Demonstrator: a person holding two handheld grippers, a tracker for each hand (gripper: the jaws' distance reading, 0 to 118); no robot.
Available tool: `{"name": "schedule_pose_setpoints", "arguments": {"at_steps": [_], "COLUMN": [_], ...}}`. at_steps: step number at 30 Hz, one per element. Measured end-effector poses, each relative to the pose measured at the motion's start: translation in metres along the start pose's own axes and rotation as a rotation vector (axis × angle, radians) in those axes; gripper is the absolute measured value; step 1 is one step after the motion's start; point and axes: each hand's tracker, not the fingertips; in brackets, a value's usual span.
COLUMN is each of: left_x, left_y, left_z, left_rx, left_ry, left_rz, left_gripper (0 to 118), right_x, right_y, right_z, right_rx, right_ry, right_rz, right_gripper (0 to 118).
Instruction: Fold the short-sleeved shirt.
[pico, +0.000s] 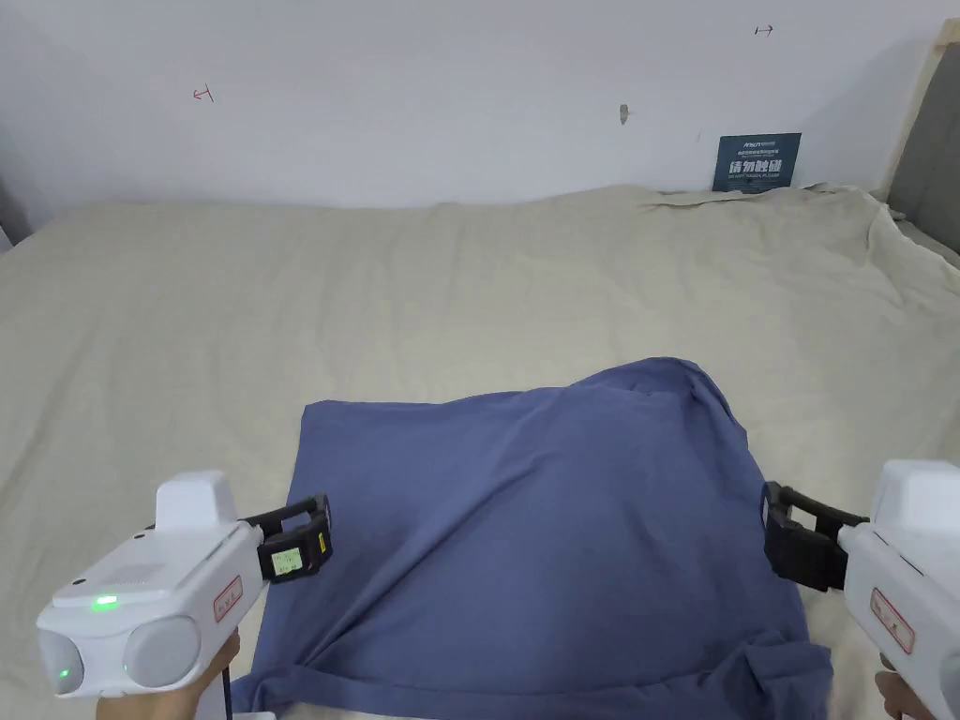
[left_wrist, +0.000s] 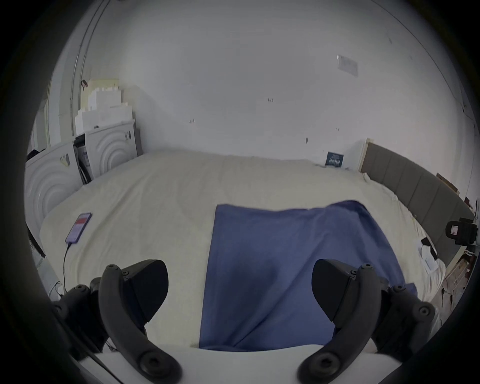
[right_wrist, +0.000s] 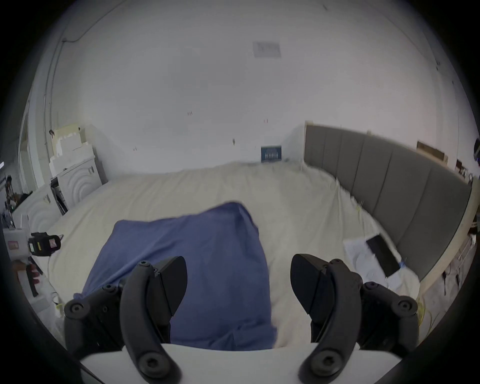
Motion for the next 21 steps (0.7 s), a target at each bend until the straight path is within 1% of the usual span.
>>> {"name": "schedule_pose_setpoints", "arguments": {"at_steps": [3, 6, 7, 8, 9, 10, 11, 12, 13, 14, 15, 16, 21], "left_x": [0.009, 0.018, 0.021, 0.024, 0.027, 0.029, 0.031, 0.033, 0.033, 0.031, 0.030, 0.030, 0.028], "left_y": [0.005, 0.002, 0.000, -0.003, -0.005, -0.007, -0.009, -0.010, -0.010, -0.009, -0.009, -0.008, -0.008], "left_z": [0.006, 0.011, 0.012, 0.014, 0.016, 0.017, 0.017, 0.018, 0.018, 0.020, 0.021, 0.021, 0.020], "left_rx": [0.079, 0.142, 0.161, 0.181, 0.199, 0.212, 0.220, 0.219, 0.215, 0.209, 0.206, 0.202, 0.168], "left_ry": [-0.009, -0.018, -0.014, -0.007, -0.001, 0.007, 0.013, 0.019, 0.014, -0.010, -0.050, -0.045, -0.023], "left_rz": [0.009, -0.014, -0.025, -0.033, -0.054, -0.070, -0.086, -0.091, -0.089, -0.086, -0.069, -0.051, -0.089], "left_gripper": [108, 92, 82, 75, 65, 41, 22, 10, 3, 0, 0, 0, 0], "right_x": [-0.009, -0.015, -0.017, -0.018, -0.018, -0.019, -0.019, -0.018, -0.017, -0.017, -0.017, -0.017, -0.017], "right_y": [0.004, 0.003, 0.002, 0.001, 0.001, 0.001, 0.001, 0.001, 0.000, 0.001, 0.001, 0.000, 0.001], "right_z": [0.005, 0.010, 0.011, 0.013, 0.015, 0.016, 0.016, 0.017, 0.017, 0.018, 0.019, 0.020, 0.020], "right_rx": [0.071, 0.116, 0.131, 0.148, 0.156, 0.160, 0.166, 0.174, 0.181, 0.181, 0.183, 0.190, 0.192], "right_ry": [-0.052, -0.085, -0.103, -0.103, -0.107, -0.109, -0.115, -0.126, -0.120, -0.114, -0.112, -0.112, -0.106], "right_rz": [0.033, 0.046, 0.048, 0.046, 0.040, 0.037, 0.029, 0.026, 0.026, 0.028, 0.026, 0.023, 0.034], "right_gripper": [85, 84, 78, 68, 52, 23, 5, 2, 1, 0, 0, 0, 0]}}
